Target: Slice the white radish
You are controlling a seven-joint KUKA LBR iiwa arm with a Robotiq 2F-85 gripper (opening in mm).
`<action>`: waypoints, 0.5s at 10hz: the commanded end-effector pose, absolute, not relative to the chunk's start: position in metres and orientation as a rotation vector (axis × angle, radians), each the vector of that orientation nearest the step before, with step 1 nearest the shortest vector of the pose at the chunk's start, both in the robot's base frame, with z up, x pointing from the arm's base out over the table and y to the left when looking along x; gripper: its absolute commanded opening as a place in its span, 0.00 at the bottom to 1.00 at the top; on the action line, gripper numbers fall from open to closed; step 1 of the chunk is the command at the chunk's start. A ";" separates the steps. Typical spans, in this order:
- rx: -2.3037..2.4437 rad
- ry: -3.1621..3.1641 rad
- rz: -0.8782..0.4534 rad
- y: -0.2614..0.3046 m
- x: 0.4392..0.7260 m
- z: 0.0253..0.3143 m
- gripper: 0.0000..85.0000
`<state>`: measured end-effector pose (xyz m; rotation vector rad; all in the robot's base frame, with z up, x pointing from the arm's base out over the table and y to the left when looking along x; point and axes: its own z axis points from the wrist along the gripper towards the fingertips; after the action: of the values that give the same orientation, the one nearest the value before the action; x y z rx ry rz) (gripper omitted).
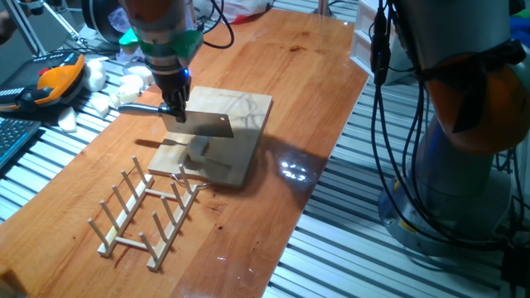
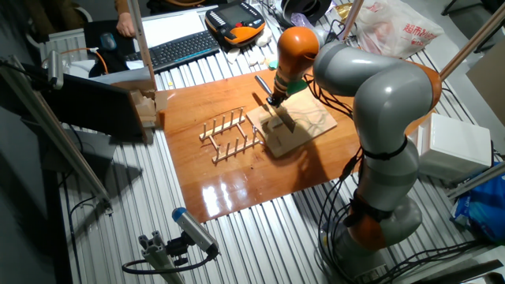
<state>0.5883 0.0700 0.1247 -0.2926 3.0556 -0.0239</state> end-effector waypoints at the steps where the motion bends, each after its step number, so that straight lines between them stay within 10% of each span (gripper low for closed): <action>1: -0.293 3.056 -0.022 0.070 0.588 0.123 0.00; 5: -0.294 3.028 0.002 0.069 0.587 0.106 0.00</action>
<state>0.5871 0.0686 0.1053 -0.2959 3.0266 0.0039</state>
